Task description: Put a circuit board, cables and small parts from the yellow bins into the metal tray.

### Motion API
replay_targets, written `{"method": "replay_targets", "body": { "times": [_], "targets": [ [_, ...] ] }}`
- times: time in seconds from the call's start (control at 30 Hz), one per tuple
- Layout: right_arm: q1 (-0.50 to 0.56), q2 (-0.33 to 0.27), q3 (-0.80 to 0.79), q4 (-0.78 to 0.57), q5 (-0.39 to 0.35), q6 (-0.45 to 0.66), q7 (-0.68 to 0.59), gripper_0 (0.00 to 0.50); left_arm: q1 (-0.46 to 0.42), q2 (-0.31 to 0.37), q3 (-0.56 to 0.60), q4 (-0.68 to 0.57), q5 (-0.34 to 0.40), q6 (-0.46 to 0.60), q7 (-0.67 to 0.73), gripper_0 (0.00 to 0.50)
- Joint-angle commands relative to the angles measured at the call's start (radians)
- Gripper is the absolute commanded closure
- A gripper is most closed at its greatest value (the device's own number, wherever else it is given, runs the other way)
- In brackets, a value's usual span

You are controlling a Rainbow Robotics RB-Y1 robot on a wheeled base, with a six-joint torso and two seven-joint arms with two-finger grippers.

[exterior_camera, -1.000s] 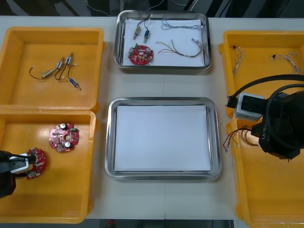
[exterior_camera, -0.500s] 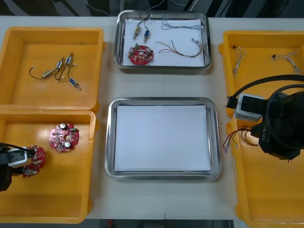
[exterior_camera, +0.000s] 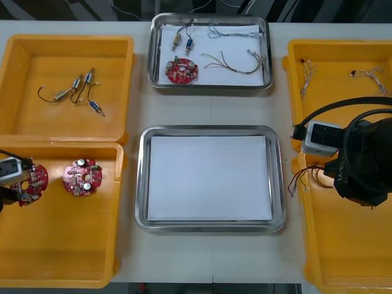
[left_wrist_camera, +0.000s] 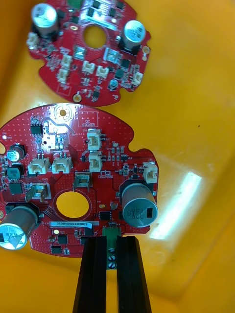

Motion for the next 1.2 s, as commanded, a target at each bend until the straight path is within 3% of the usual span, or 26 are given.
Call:
{"method": "replay_targets", "body": {
  "times": [0.03,0.27,0.47,0.57,0.77,1.2],
  "targets": [
    [-0.025,-0.037,0.007,-0.025,-0.004,0.006,-0.033,0.5,0.026,-0.068,0.126,-0.07,-0.024,0.126,0.255,0.5],
    [-0.025,-0.035,0.007,-0.031,-0.004,0.006,-0.034,0.5,-0.008,-0.105,0.18,-0.154,-0.08,0.245,0.395,0.5],
    [-0.025,-0.037,0.008,-0.032,-0.006,0.006,-0.034,0.5,-0.118,-0.16,0.16,-0.3,-0.168,0.408,0.568,0.5],
    [-0.025,-0.037,0.008,-0.035,-0.006,0.006,-0.036,0.5,-0.218,-0.191,0.098,-0.383,-0.202,0.514,0.677,0.5],
    [-0.026,-0.037,0.007,-0.04,-0.007,0.006,-0.036,0.5,-0.398,-0.241,-0.049,-0.456,-0.226,0.626,0.837,0.5],
    [-0.026,-0.037,0.007,-0.048,-0.004,0.006,-0.043,0.5,-0.678,-0.356,-0.363,-0.482,-0.297,0.684,1.105,0.5]
  ]
}}
